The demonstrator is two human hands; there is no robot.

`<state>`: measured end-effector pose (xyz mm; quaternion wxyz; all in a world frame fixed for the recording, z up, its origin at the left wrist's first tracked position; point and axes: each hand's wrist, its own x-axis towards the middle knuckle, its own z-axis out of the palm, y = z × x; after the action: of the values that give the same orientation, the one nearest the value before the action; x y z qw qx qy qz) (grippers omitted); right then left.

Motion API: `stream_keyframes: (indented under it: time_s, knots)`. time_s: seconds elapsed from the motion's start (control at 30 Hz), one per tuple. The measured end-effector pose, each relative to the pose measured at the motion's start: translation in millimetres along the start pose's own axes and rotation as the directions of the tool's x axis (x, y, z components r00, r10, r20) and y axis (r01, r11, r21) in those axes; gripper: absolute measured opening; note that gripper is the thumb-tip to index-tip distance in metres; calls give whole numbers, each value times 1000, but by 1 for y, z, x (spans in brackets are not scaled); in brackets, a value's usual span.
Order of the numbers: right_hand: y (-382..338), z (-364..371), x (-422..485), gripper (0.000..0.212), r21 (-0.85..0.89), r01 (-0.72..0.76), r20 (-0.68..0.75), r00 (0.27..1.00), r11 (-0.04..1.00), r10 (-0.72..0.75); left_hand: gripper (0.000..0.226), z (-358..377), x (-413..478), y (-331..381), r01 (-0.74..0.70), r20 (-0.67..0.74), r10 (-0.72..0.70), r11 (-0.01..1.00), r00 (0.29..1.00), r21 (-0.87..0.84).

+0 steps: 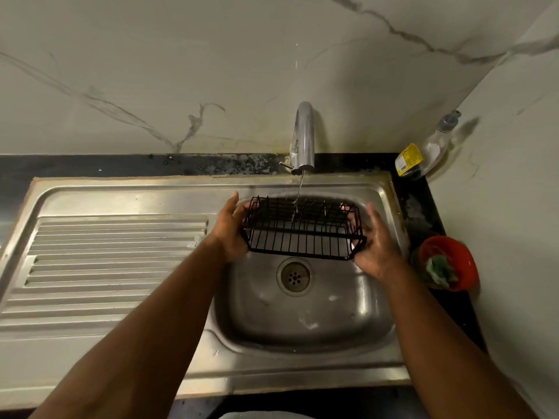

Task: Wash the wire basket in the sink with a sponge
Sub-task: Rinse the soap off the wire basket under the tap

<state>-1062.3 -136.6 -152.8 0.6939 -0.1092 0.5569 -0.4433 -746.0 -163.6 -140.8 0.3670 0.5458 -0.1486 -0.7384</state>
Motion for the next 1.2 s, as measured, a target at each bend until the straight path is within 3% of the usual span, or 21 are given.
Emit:
stream_keyframes:
  time_s: [0.1, 0.17, 0.23, 0.33, 0.4, 0.47, 0.53, 0.6, 0.67, 0.73, 0.8, 0.9, 1.03, 1.13, 1.2]
  knots:
    - [-3, 3, -8, 24, -183, 69, 33, 997, 981, -64, 78, -1, 6, 0, 32, -40, -24, 972, 999, 231]
    - [-1, 0, -8, 14, -221, 60, -2, 998, 973, -62, 82, -4, 16, -3, 47, -111, -13, 951, 994, 306]
    - [0, -1, -10, 16, -303, 33, -2, 999, 952, -35, 69, 1, 14, -1, 52, -128, -10, 943, 992, 330]
    - [5, 0, -3, 54, -378, 90, 46, 996, 921, -78, 69, 10, 11, 1, 53, -132, -8, 938, 991, 342]
    - [5, 12, -5, 72, -358, 97, -6, 994, 929, -106, 79, 10, 12, 1, 32, -126, 14, 934, 992, 356]
    - [0, 26, -11, 64, -365, 43, -48, 997, 930, -65, 104, 7, 14, -1, 23, -139, 32, 925, 990, 380]
    - [-8, 40, -12, 36, -410, 31, -36, 998, 912, -50, 119, 2, 12, -5, 20, -143, 44, 908, 989, 419]
    - [-15, 52, -7, 42, -462, 36, 1, 999, 886, -40, 125, -4, 6, -7, 42, -174, 35, 907, 984, 420]
    - [-22, 64, -6, 42, -514, 71, 47, 997, 855, -55, 117, -7, -4, -12, 55, -191, 18, 927, 981, 371]
    - [-31, 75, -4, 31, -595, 45, 37, 999, 802, -29, 82, -5, -16, -15, 52, -173, 6, 944, 985, 327]
    - [-38, 80, 1, 33, -656, 32, 39, 999, 754, -8, 58, -9, -16, -17, 66, -168, -16, 952, 986, 298]
    - [-41, 86, 13, 43, -657, 22, 55, 998, 754, 19, 41, -5, -18, -12, 60, -154, -16, 957, 988, 284]
    - [-47, 89, 21, 53, -644, 54, 75, 997, 763, -7, 51, -1, -15, 1, 76, -137, -35, 948, 990, 309]
    - [-51, 82, 24, 39, -638, 51, 43, 999, 768, -30, 86, -2, -5, 10, 87, -100, -58, 944, 993, 317]
    - [-52, 78, 21, 35, -637, 23, 12, 1000, 771, -21, 81, 1, -1, 16, 112, -83, -92, 951, 992, 288]
